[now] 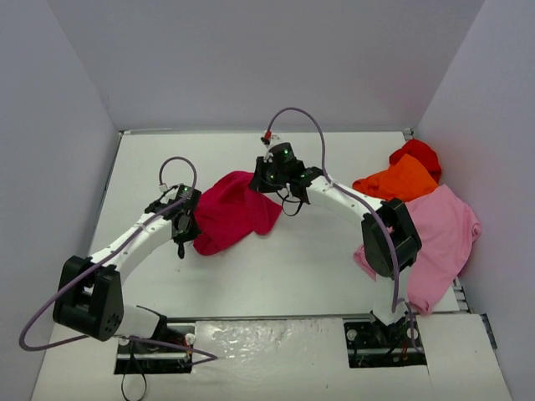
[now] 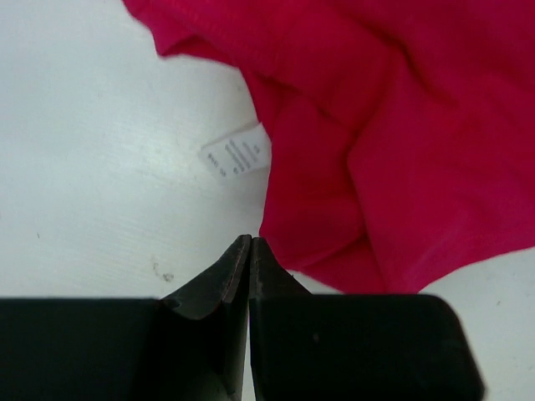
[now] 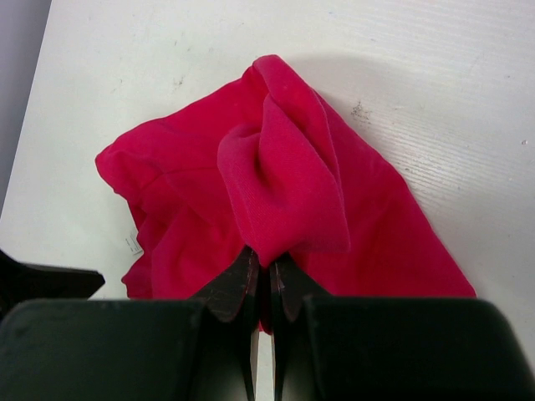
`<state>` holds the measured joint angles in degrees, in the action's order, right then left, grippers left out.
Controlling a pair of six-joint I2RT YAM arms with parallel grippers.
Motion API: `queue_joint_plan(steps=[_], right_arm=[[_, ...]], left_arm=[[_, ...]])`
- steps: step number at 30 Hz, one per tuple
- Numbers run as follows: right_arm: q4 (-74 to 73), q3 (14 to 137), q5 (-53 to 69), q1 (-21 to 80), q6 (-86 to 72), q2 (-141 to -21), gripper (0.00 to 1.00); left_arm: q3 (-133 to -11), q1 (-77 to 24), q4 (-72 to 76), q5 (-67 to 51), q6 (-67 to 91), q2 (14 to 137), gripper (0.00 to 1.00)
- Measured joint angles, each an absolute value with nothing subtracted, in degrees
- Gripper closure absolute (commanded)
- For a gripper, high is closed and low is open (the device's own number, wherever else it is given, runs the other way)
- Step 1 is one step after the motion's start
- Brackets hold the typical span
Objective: Fold and stack the t-shirts
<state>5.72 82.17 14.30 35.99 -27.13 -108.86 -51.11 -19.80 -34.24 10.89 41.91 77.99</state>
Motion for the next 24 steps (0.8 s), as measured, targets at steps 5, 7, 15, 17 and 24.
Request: queue_joint_plan(steps=[5,7,15,17,24], right_arm=[[5.73,82.17,14.65,35.99,-27.1,-108.86,1.0],[5.74,82.17,14.96,35.99,-27.11,-108.86,1.0],[4.25,86.08,16.33,36.28,-27.16,-109.69,0.98],[3.55,88.53,16.82,36.56,-27.14,-110.34,0.96],[2.24,97.33,18.46,39.66,-27.98,-113.85,0.93]], left_arm=[[-57.03,-17.93,-31.08,12.98,39.78,84.14,1.0],[-57.52,-17.15,-30.06,13.24,39.11,85.14,1.0],[-56.31,-15.64,-27.33,12.58,38.04,88.52,1.0],[-55.06,-15.35,-26.29,11.91,37.98,88.56,1.0],[-50.21,-13.12,-23.41,8.78,37.72,88.31,1.0]])
